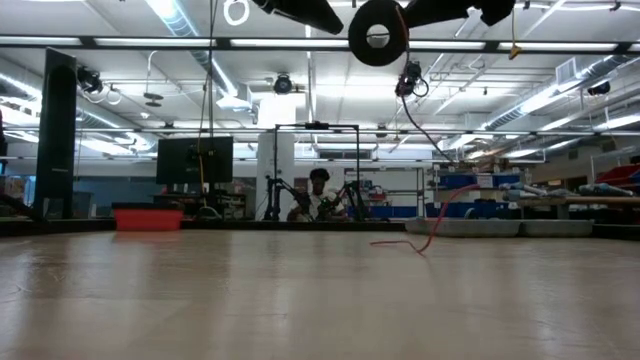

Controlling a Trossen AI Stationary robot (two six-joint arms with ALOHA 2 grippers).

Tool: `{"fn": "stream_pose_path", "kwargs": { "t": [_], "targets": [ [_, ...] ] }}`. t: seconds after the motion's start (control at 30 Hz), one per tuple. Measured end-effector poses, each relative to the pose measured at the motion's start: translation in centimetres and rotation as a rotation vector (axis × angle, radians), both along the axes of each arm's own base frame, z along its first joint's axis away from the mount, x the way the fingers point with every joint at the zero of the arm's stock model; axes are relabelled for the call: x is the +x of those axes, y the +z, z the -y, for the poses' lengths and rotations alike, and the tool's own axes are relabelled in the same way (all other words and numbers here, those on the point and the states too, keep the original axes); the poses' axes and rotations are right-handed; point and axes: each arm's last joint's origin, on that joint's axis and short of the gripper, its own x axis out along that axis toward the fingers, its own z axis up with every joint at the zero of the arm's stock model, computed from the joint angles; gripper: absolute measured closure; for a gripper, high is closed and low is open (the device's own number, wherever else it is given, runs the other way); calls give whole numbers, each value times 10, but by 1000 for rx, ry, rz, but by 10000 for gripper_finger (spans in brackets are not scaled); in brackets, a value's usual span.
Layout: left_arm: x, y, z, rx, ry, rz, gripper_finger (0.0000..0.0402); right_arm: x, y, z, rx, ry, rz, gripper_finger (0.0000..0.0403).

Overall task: Coil cords
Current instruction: Uncoil the red wire from the black spool

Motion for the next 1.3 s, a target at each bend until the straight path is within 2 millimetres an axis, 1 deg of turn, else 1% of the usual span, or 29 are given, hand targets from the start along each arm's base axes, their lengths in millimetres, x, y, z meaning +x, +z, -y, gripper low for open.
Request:
{"fn": "stream_pose_path", "kwargs": {
  "t": [0.3,0.63,0.77,0.87,0.93,1.0,1.13,1.3],
  "targets": [
    [2,2,1,36,-61,-8,323,4,2,7,35,24,21,403],
    [2,2,-2,36,-48,-7,323,8,7,7,64,82,65,403],
    [2,3,-2,47,-14,13,325,9,9,7,59,86,81,403],
    [2,4,-3,40,10,27,347,9,9,7,64,90,90,403],
    [2,4,-3,31,12,34,376,9,10,7,68,98,91,400],
    [3,4,-2,29,7,35,392,10,10,7,77,114,94,390],
    [3,4,-2,34,14,41,398,9,10,7,75,112,94,351],
    [3,4,-3,47,37,39,400,7,10,3,41,53,98,295]
  ]
}}
